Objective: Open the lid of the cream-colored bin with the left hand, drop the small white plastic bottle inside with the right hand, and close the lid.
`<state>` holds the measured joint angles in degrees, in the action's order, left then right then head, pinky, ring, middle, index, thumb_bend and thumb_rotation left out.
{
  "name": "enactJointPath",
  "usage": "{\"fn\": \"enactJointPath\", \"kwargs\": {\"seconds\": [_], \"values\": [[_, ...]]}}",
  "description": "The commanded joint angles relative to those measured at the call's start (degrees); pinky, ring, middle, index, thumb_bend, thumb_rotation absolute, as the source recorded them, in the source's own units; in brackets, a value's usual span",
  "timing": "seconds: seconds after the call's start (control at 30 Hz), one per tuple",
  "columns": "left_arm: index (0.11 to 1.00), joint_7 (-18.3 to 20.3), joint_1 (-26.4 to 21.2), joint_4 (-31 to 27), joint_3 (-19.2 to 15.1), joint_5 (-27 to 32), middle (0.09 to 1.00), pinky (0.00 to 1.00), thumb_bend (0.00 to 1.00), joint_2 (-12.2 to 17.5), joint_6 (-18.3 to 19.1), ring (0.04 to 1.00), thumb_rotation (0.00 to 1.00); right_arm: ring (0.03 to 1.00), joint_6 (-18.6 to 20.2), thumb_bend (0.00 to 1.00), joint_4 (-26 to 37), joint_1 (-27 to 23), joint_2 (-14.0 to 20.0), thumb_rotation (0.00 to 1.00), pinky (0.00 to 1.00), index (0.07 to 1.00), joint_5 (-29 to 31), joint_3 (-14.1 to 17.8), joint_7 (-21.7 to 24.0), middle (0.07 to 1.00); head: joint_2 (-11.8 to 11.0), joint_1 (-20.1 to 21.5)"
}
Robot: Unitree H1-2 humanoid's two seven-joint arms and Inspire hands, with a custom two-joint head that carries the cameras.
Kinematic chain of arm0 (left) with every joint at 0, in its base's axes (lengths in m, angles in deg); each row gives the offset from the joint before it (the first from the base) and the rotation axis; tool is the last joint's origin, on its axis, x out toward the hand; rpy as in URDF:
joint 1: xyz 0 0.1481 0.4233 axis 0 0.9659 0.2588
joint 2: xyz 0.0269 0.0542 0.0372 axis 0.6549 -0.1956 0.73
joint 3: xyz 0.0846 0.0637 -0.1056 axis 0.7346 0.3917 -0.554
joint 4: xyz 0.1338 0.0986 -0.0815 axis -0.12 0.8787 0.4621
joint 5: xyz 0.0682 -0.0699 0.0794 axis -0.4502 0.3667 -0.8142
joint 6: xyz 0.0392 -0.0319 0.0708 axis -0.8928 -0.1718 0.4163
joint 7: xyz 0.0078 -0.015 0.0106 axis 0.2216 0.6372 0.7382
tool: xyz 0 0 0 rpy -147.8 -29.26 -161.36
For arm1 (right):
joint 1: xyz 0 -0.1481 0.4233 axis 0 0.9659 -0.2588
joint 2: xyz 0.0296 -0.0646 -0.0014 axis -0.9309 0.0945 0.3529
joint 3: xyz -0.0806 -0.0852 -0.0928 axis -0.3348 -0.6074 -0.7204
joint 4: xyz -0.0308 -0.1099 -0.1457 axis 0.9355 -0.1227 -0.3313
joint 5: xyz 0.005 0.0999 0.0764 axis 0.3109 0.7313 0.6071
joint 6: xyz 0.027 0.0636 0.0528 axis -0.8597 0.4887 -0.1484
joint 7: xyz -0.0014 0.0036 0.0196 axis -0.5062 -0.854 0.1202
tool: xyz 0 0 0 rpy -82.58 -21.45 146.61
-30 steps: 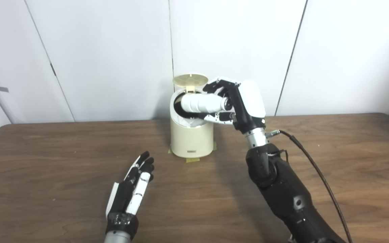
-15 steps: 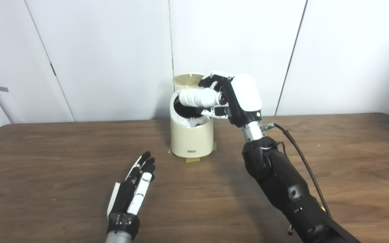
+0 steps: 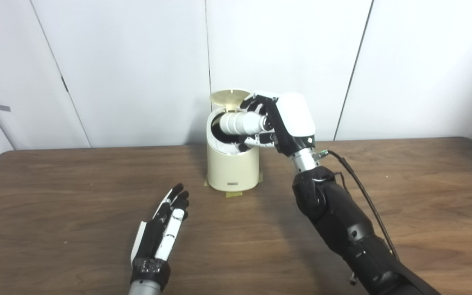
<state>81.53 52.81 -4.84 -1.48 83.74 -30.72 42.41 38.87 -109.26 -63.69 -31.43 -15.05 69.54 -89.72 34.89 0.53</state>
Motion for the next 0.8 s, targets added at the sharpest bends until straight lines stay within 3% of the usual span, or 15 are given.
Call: {"fn": "enactJointPath", "kwargs": {"seconds": [0.0, 0.13, 0.2, 0.27, 0.3, 0.37, 0.77], "values": [[0.962, -0.01, -0.58, -0.64, 0.19, -0.03, 0.917, 0.92, 0.53, -0.8, -1.65, 0.924, 0.73, 0.419, 2.21, 0.52, 2.62, -2.54, 0.58, 0.0, 0.35, 0.52, -1.17, -0.13, 0.53, 0.512, -0.12, 0.44], [0.959, -0.06, -0.58, -0.39, 0.08, 0.07, 0.918, 0.92, 0.57, -0.86, -1.98, 0.924, 0.71, 0.477, 5.43, 0.53, 3.82, -2.42, 0.72, 0.01, 0.35, 0.493, -2.5, -0.66, 1.99, 0.491, -0.2, 0.38], [0.967, -0.08, -0.55, -0.35, 0.02, 0.17, 0.919, 0.92, 0.57, -0.93, -2.04, 0.925, 0.71, 0.497, 7.21, 0.53, 4.64, -2.23, 0.72, 0.12, 0.37, 0.492, -2.65, -0.83, 3.59, 0.565, -0.19, 0.38], [0.979, -0.09, -0.62, -0.22, 0.0, 0.16, 0.922, 0.93, 0.55, -0.93, -2.08, 0.929, 0.71, 0.515, 8.88, 0.52, 5.35, -2.04, 0.71, 0.14, 0.38, 0.493, -2.69, -0.97, 5.31, 0.595, -0.19, 0.33], [0.982, -0.06, -0.66, -0.14, 0.04, 0.08, 0.921, 0.93, 0.55, -0.88, -2.14, 0.928, 0.71, 0.531, 9.56, 0.81, 5.6, -1.96, 0.72, 0.17, 0.39, 0.555, -2.82, -1.11, 5.85, 0.611, -0.19, 0.33], [0.98, -0.01, -0.69, -0.15, 0.17, -0.08, 0.921, 0.93, 0.54, -0.82, -2.13, 0.927, 0.72, 0.559, 10.36, 0.96, 5.86, -1.81, 0.74, 0.19, 0.42, 0.592, -2.95, -1.38, 6.4, 0.627, -0.2, 0.28], [0.975, -0.1, -0.72, -0.21, 0.39, -0.36, 0.916, 0.93, 0.53, -0.92, -2.08, 0.924, 0.71, 0.623, 13.33, 1.0, 6.63, -1.15, 0.73, 0.22, 0.48, 0.624, -1.98, -1.74, 9.53, 0.691, -0.24, 0.21]]}}
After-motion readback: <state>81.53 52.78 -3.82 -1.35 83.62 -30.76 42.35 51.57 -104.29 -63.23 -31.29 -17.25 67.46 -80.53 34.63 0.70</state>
